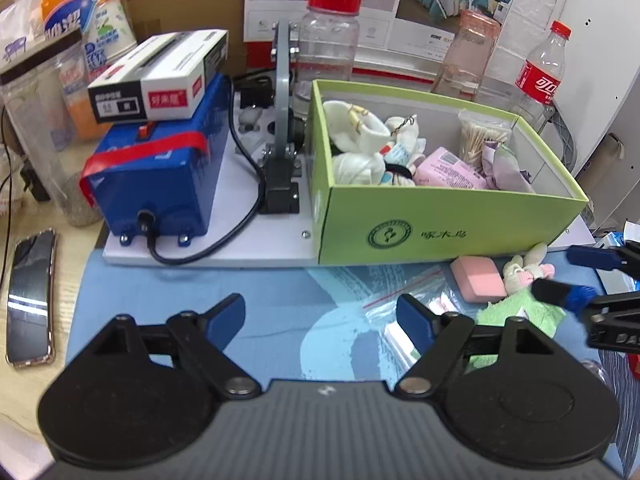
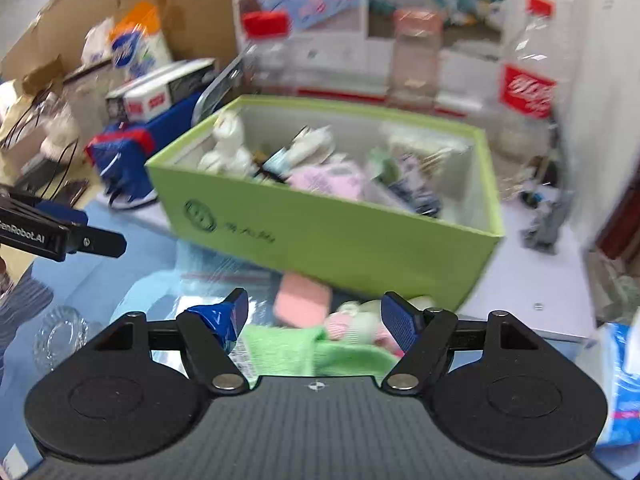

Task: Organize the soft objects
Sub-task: 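Move the left tool to the clear zip bag while the right tool moves to the green towel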

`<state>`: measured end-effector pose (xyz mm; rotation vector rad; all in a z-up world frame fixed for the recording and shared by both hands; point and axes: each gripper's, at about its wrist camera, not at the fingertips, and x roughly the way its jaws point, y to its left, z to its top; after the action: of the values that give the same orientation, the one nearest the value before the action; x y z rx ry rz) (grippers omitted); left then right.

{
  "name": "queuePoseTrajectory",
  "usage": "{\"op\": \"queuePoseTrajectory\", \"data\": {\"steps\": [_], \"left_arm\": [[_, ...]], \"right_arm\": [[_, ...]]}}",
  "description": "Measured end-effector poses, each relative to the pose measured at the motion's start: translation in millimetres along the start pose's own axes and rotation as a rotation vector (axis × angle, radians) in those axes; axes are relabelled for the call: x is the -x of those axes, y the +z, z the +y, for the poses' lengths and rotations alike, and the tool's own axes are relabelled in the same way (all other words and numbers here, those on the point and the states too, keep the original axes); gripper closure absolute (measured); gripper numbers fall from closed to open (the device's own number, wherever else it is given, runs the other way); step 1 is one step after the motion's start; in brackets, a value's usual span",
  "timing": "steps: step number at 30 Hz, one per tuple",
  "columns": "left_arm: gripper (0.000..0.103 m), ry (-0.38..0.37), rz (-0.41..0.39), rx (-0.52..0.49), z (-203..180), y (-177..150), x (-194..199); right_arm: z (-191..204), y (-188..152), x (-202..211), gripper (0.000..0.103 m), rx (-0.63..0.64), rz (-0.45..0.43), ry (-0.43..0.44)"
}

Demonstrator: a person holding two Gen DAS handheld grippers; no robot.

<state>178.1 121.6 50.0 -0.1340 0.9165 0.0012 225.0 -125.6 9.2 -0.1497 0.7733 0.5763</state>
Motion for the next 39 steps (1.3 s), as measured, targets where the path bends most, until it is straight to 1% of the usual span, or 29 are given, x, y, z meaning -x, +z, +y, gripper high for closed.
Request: {"op": "queuePoseTrajectory", "data": {"steps": [5, 8, 11, 14, 17, 20, 21, 23, 26, 27, 29, 32, 34, 37, 39], "left_arm": [[0.024, 0.022, 0.010, -0.010, 2, -7, 1], [0.024, 0.033, 0.021, -0.021, 2, -9, -2], [0.024, 0.032, 0.025, -0.026, 3, -9, -3], [0.024, 0.028, 0.032, -0.025, 3, -8, -6], [0.024, 0.029, 0.040, -0.030, 0, -5, -8], [0.024, 0.021, 0.049, -0.041, -4, -2, -10], [0.024, 0.016, 0.053, -0.047, -6, -1, -12], [0.024, 0.007, 0.064, -0.057, -11, 2, -15], [0.024, -0.025, 0.123, -0.087, -25, 11, -29], [0.024, -0.047, 0.149, -0.110, -32, 14, -34], [0.024, -0.098, 0.211, -0.163, -49, 19, -46], [0.024, -0.146, 0.330, -0.254, -76, 24, -70], [0.024, -0.124, 0.388, -0.280, -88, 25, -84], [0.024, -0.091, 0.442, -0.324, -102, 25, -101], [0.024, -0.044, 0.471, -0.370, -110, 22, -112]], "right_arm": [[16, 16, -30, 0.043, 0.114, 0.142, 0.013], [17, 19, -36, 0.043, 0.165, 0.197, -0.005], [8, 14, -34, 0.043, 0.171, 0.218, -0.047], [-10, 6, -28, 0.043, 0.139, 0.218, -0.083], [-33, -6, -20, 0.042, 0.096, 0.222, -0.144], [-49, -27, -14, 0.042, 0.133, 0.263, -0.248], [-55, -35, -11, 0.042, 0.138, 0.262, -0.279], [-65, -47, 3, 0.042, 0.098, 0.207, -0.318], [-77, -58, 31, 0.042, -0.025, 0.070, -0.308], [-78, -62, 40, 0.042, -0.070, 0.016, -0.295], [-80, -70, 54, 0.042, -0.143, -0.063, -0.263], [-80, -80, 64, 0.042, -0.224, -0.135, -0.219], [-80, -84, 63, 0.042, -0.250, -0.149, -0.201], [-81, -86, 63, 0.042, -0.263, -0.162, -0.200], [-83, -87, 65, 0.042, -0.267, -0.171, -0.202]]}}
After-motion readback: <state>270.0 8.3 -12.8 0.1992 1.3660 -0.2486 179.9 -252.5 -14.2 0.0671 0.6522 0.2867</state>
